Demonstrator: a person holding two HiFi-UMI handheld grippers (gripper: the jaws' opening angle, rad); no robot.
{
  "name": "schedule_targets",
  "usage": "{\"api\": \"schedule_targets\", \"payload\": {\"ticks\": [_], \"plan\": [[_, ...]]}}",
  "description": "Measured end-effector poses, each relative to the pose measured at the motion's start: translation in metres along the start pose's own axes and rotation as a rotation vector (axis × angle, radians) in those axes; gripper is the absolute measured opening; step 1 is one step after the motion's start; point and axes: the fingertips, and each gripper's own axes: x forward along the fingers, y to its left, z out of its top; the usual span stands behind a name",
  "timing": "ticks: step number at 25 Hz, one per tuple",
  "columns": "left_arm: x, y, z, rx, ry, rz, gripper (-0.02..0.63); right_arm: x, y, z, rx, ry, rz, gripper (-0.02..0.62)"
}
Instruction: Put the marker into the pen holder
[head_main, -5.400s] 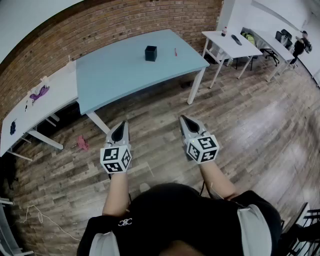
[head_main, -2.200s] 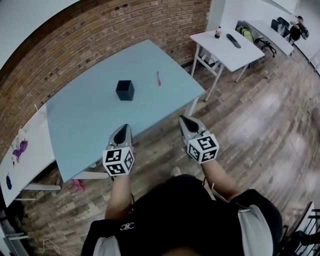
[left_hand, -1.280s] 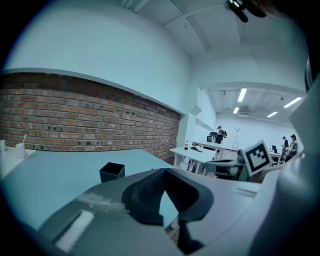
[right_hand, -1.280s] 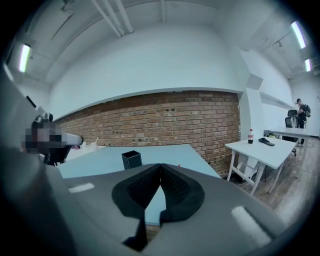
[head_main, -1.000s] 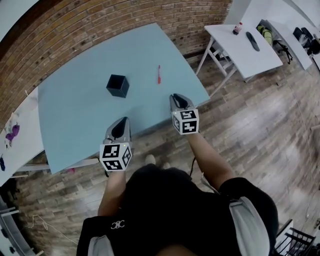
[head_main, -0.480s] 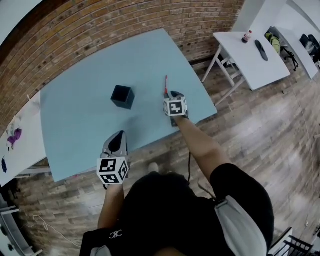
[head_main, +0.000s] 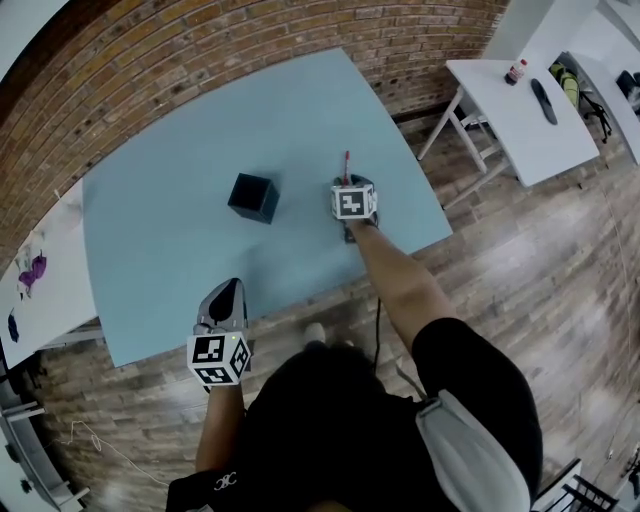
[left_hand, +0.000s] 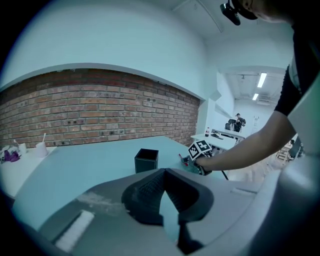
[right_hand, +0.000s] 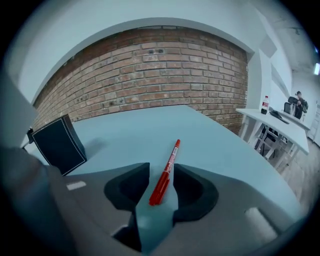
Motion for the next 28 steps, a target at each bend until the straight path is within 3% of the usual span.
{"api": "schedule_targets", "payload": {"ticks": [5,12,21,28], "plan": [[0.007,0.004,0.001,-0.001,-0.002,-0.007,0.003,0.009,0.006,0.013,-0.107,-0.027,-0.054,0.074],[0.008,0.006,0.006,-0.003,-0.015,-0.019,0.003,0.004,0.007,0.012,-0.12,-0.006,-0.046,0.063],[0.019,0.003,0.024,0.004,-0.072,-0.06,0.003,-0.093,0.016,0.066,-0.07,-0.316,-0.013,0.063],[0.027,-0.01,0.044,0.01,-0.134,-0.086,0.003,-0.223,-0.022,0.062,0.079,-0.538,-0.055,0.063]]}}
